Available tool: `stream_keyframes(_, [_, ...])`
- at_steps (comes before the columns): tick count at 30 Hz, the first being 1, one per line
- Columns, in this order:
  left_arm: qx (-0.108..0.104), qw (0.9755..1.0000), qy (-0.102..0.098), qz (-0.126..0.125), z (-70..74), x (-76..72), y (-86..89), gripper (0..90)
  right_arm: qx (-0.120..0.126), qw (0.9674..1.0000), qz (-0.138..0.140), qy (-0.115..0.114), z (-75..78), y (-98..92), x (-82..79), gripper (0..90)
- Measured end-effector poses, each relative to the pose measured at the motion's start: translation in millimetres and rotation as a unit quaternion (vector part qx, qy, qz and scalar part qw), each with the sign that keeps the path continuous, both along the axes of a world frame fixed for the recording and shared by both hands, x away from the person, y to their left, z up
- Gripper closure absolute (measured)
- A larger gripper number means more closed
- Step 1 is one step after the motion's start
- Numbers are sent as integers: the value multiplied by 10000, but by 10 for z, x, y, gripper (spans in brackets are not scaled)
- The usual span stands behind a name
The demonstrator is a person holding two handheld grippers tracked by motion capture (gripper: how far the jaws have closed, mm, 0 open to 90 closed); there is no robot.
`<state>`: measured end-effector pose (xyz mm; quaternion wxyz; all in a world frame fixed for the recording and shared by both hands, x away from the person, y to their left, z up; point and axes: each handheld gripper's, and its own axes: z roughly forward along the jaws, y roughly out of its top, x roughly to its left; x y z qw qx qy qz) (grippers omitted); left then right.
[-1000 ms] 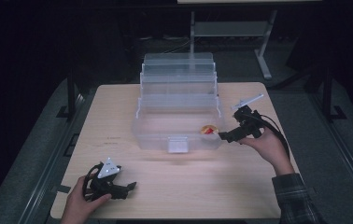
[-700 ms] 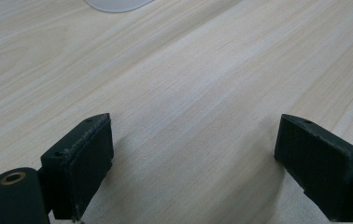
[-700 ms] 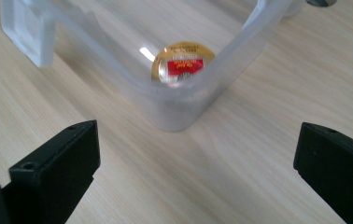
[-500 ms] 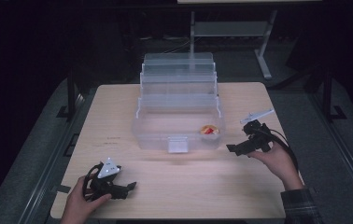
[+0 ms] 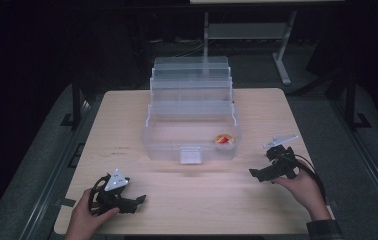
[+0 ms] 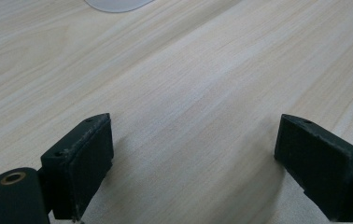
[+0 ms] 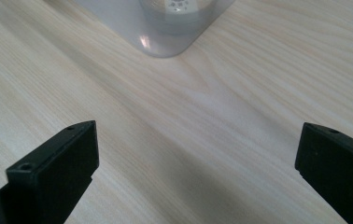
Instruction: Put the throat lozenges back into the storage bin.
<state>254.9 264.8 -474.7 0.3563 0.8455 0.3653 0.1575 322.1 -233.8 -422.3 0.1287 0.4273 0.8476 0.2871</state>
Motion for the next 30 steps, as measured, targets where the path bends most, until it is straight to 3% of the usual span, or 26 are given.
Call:
stream_keyframes(12, [3, 10000, -3, -3, -1, 0, 1, 108, 221, 9992, -152, -310, -210, -96, -258, 0])
stream_keyframes(24, [14, 10000, -10, -11, 0, 1, 2, 108, 315, 9987, -303, -272, -454, -178, -457, 0])
stream_keyframes(30, [17, 10000, -10, -12, 0, 1, 2, 108, 214, 9991, -291, -241, -510, -160, -485, 0])
